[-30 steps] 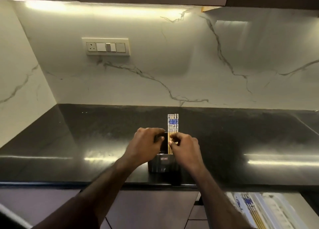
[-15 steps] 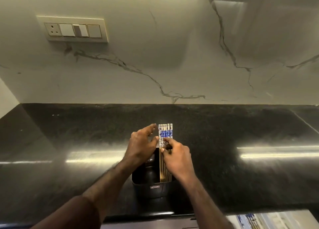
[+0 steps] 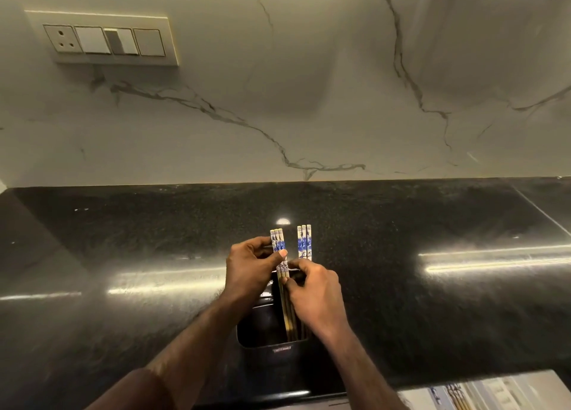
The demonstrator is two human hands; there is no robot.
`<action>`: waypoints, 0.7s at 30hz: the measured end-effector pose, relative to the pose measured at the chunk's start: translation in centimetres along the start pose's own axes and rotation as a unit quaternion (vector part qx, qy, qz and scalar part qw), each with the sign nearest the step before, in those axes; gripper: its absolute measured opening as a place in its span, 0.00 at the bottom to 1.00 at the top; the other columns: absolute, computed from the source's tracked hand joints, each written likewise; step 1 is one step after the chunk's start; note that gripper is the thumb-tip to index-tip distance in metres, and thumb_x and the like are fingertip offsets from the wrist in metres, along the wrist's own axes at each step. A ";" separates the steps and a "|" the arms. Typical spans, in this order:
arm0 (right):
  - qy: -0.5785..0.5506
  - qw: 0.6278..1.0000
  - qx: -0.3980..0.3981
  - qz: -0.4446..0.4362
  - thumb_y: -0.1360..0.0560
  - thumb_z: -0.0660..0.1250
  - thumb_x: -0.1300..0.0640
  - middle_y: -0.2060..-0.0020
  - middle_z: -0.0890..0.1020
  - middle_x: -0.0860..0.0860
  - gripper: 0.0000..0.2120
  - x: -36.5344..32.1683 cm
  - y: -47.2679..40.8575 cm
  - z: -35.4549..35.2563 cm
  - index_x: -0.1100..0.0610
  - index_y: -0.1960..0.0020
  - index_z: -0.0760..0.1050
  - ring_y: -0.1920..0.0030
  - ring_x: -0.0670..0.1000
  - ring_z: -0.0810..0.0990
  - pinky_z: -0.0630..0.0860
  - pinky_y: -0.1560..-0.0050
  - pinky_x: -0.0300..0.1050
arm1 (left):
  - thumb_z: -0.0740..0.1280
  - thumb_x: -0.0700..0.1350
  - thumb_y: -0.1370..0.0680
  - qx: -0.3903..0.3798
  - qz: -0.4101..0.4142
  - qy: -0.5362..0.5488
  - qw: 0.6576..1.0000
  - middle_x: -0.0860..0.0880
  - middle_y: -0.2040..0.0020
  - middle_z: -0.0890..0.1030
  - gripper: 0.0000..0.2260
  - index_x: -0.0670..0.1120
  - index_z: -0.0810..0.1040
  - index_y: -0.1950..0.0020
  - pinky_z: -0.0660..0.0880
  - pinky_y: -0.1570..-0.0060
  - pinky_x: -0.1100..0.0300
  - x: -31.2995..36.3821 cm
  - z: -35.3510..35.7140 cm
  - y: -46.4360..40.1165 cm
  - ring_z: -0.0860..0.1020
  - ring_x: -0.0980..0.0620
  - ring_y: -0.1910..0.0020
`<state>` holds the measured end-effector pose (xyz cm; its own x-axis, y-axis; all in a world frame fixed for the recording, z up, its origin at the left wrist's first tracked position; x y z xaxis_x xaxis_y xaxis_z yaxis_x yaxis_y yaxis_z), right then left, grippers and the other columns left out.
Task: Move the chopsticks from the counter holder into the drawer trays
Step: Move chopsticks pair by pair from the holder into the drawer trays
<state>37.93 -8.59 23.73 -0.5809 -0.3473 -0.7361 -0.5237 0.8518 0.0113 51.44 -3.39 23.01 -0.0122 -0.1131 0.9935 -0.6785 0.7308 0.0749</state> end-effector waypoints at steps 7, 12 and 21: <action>-0.001 0.999 -0.007 -0.044 0.24 0.69 0.54 0.56 0.84 0.47 0.09 -2.7 -0.6 -0.3 0.51 0.44 0.81 0.57 0.43 0.82 0.81 0.52 0.42 | 0.74 0.35 0.29 0.018 -0.003 0.045 0.999 0.45 0.61 0.86 0.05 0.44 0.83 0.56 0.81 0.54 0.51 1.6 -1.5 0.2 0.84 0.47 0.59; -0.065 0.995 -0.014 -0.076 0.25 0.70 0.51 0.60 0.85 0.47 0.06 -4.8 -1.0 -0.4 0.52 0.52 0.81 0.60 0.44 0.83 0.82 0.56 0.48 | 0.73 0.36 0.28 0.027 0.058 0.047 0.997 0.45 0.57 0.86 0.07 0.46 0.83 0.53 0.81 0.52 0.51 7.2 -3.3 0.5 0.84 0.47 0.56; -0.196 0.966 -0.118 -0.117 0.25 0.71 0.57 0.60 0.87 0.51 0.04 -8.5 2.5 -1.6 0.54 0.50 0.82 0.59 0.46 0.85 0.83 0.51 0.51 | 0.72 0.37 0.28 0.044 0.135 0.081 0.987 0.45 0.53 0.85 0.08 0.46 0.81 0.50 0.82 0.56 0.60 18.1 -6.6 4.2 0.84 0.52 0.54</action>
<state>40.59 -4.16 31.05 -0.1731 -0.3046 -0.9366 -0.7668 0.6385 -0.0660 53.24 2.06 41.83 -0.0882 0.1914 0.9775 -0.7280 0.6574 -0.1944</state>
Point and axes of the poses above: each hand's wrist, its own y-axis away from the middle knuckle, its own z-axis out of the palm, x = y × z, the point moved 10 cm from there along -y, towards the middle knuckle
